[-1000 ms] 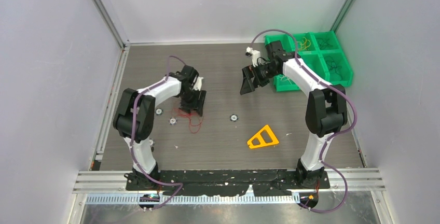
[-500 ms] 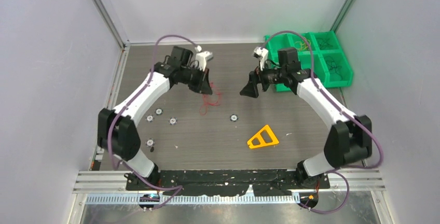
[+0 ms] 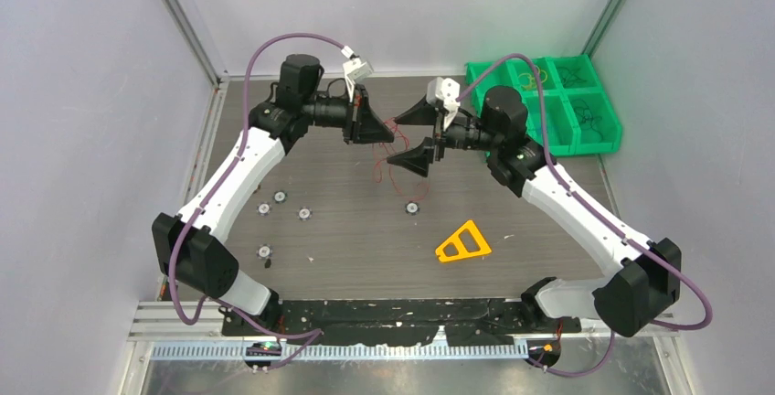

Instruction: Untangle the cables

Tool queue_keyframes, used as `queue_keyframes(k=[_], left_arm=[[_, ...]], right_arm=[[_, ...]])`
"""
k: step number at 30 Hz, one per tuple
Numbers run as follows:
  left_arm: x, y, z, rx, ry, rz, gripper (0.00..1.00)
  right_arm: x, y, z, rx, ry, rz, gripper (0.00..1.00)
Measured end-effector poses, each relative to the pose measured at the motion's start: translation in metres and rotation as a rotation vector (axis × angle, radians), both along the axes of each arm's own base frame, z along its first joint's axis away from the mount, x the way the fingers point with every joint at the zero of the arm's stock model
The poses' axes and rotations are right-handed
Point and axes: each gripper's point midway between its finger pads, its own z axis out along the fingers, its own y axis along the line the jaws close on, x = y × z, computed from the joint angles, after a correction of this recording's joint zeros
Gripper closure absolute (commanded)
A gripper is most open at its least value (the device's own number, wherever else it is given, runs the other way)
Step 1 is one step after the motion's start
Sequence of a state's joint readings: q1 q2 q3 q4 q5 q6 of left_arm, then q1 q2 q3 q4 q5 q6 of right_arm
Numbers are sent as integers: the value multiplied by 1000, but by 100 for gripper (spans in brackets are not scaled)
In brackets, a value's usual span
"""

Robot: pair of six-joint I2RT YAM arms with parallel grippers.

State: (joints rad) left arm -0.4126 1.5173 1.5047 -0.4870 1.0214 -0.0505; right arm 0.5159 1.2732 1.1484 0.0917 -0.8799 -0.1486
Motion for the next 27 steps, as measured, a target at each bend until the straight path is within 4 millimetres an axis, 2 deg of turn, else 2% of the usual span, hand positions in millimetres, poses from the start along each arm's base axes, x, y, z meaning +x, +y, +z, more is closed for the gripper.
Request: queue_keyframes(k=[5, 7, 9, 10, 11, 12, 16, 21, 24, 27], left_arm=[[1, -9, 29, -102, -2, -17, 100], [0, -11, 38, -131, -4, -19, 100], [-2, -12, 48, -160, -6, -20, 100], [-3, -12, 53, -176, -9, -21, 100], [-5, -12, 57, -186, -6, -21, 100], [-6, -12, 62, -199, -8, -21, 100], [-6, -10, 74, -232, -9, -8, 100], [15, 3, 74, -254, 26, 86, 100], [30, 16, 62, -253, 97, 161, 100], [34, 20, 50, -251, 177, 198, 100]], right_arm=[[11, 15, -8, 15, 31, -24, 4], [16, 19, -14, 20, 52, -39, 1], [19, 22, -21, 24, 79, -56, 19], [21, 22, -22, 26, 85, -62, 35], [23, 23, -23, 30, 93, -71, 43], [24, 23, -22, 37, 96, -78, 58], [28, 23, -15, 65, 95, -98, 91], [29, 19, -11, 72, 100, -109, 95], [31, 11, -2, 91, 95, -133, 95], [34, 6, 1, 96, 105, -151, 95]])
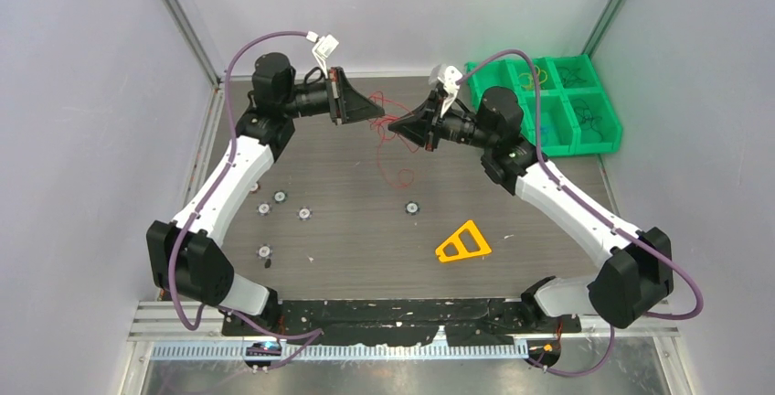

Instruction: Untangle the cables

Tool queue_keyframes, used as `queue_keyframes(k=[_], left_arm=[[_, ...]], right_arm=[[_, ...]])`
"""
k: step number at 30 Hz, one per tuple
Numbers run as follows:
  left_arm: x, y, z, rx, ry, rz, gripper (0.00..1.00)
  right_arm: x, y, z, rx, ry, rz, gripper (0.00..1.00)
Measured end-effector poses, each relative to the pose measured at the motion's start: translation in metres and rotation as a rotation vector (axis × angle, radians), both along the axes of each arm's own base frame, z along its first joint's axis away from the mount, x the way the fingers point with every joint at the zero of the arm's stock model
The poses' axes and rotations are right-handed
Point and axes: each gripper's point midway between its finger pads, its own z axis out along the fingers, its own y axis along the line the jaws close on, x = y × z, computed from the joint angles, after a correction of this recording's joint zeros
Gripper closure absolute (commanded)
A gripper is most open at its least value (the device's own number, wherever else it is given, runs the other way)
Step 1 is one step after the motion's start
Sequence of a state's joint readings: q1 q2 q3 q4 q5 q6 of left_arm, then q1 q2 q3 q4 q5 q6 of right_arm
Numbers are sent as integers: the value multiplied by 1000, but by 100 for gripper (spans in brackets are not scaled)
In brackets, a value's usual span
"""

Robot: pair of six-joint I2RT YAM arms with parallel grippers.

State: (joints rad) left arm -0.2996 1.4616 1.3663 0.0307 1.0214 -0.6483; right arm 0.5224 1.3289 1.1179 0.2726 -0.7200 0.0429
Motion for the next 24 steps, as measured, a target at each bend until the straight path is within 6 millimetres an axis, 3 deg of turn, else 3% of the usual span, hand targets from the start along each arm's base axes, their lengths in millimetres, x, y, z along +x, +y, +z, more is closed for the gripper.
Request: queue_keyframes(k=[10, 12, 14, 17, 18, 24], left_arm=[[0, -8, -6, -21, 48, 15, 100], [1, -10, -7, -26, 32, 23, 66], [2, -11, -11, -21, 21, 29, 41], [9, -3, -21, -4, 50, 60, 5], [13, 1, -22, 0, 53, 79, 1], [42, 40, -17, 32, 20, 206, 0]], right_arm=[[13, -9, 17, 23, 104, -35, 95], [20, -10, 17, 23, 149, -30, 95], [28, -12, 18, 29, 167, -40, 95], [42, -25, 38, 54, 131, -87, 95], [45, -29, 47, 63, 111, -98, 95], [65, -59, 101, 101, -29, -199, 95]])
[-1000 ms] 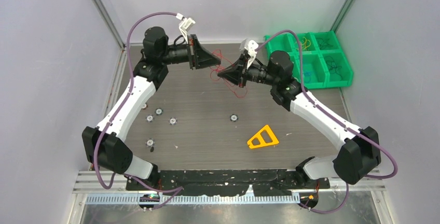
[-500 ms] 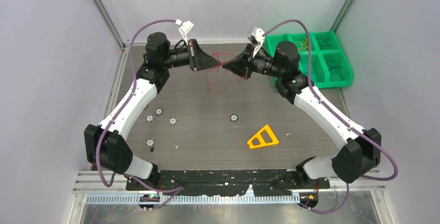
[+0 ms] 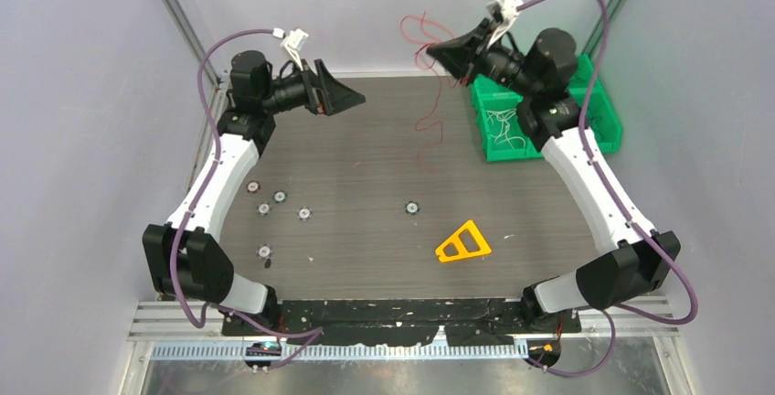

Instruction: Untangle the cables

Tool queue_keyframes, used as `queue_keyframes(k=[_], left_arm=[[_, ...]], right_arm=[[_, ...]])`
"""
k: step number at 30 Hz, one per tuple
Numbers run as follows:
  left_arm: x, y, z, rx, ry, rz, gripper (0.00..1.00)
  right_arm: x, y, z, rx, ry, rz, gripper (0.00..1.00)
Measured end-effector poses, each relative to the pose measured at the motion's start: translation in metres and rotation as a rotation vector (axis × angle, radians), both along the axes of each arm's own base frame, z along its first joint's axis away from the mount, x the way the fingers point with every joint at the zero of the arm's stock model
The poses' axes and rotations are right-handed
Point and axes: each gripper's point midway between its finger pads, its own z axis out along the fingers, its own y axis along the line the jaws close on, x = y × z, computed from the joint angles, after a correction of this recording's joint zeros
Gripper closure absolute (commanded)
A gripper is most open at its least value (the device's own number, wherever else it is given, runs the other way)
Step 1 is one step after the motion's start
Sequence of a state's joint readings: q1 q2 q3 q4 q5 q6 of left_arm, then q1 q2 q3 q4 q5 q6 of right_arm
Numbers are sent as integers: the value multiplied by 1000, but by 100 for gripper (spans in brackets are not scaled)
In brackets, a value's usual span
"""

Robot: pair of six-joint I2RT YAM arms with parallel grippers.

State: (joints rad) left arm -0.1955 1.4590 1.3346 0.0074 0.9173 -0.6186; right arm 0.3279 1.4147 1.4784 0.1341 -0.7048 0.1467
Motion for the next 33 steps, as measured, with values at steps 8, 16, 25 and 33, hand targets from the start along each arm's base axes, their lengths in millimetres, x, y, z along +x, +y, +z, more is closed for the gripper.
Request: queue_keyframes(k=[8, 16, 25, 33], left_arm=[[1, 12, -2, 76, -46, 24, 0], [0, 14, -11, 102, -38, 25, 0], [2, 17, -28, 147, -10, 28, 1], [9, 18, -37, 175, 15, 29, 0]], right_arm=[[44, -56, 70, 2, -160, -183, 95], [108, -96, 97, -8, -215, -317, 95], [183, -144, 84, -31, -226, -478, 95], [229, -172, 44, -69, -205, -565, 95]])
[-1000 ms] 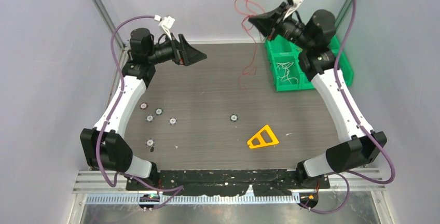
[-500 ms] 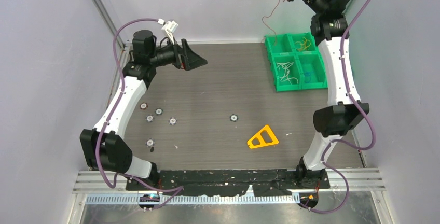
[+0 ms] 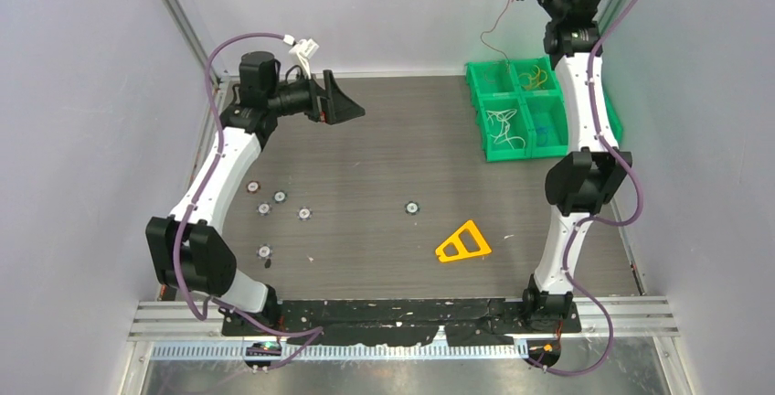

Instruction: Untangle the cables

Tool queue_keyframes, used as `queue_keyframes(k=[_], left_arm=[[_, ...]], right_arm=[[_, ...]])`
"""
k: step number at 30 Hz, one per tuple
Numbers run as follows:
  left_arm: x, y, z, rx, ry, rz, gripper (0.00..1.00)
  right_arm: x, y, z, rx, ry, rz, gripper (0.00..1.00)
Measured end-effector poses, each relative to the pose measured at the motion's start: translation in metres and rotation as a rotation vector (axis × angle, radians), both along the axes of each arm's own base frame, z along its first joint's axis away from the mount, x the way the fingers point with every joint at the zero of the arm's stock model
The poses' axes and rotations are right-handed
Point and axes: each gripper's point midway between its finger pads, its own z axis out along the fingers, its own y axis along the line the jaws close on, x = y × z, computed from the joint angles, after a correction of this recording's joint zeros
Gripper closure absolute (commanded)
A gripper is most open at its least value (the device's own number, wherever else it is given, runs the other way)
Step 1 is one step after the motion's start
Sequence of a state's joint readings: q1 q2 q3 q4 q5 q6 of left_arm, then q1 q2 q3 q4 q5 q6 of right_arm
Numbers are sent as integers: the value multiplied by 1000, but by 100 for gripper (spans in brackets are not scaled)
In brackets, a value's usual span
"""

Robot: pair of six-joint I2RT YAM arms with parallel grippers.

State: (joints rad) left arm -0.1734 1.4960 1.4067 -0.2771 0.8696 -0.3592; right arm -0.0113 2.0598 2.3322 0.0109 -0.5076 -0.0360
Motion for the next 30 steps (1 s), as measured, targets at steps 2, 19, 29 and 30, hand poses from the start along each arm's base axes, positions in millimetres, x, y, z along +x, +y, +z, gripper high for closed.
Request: queue_keyframes(k=[2, 19, 29, 30], left_arm=[[3, 1, 0, 3, 2, 2, 0], [13, 21, -19, 61, 51, 63, 0], [15, 26, -23, 80, 59, 82, 0], [14, 27, -23, 81, 59, 82, 0]], right_arm=[[10, -3, -12, -6, 5, -11, 95], [79, -20, -198, -57, 279, -81, 95], [70, -38, -309, -212, 522, -147, 95], [70, -39, -314, -225, 535, -147, 95]])
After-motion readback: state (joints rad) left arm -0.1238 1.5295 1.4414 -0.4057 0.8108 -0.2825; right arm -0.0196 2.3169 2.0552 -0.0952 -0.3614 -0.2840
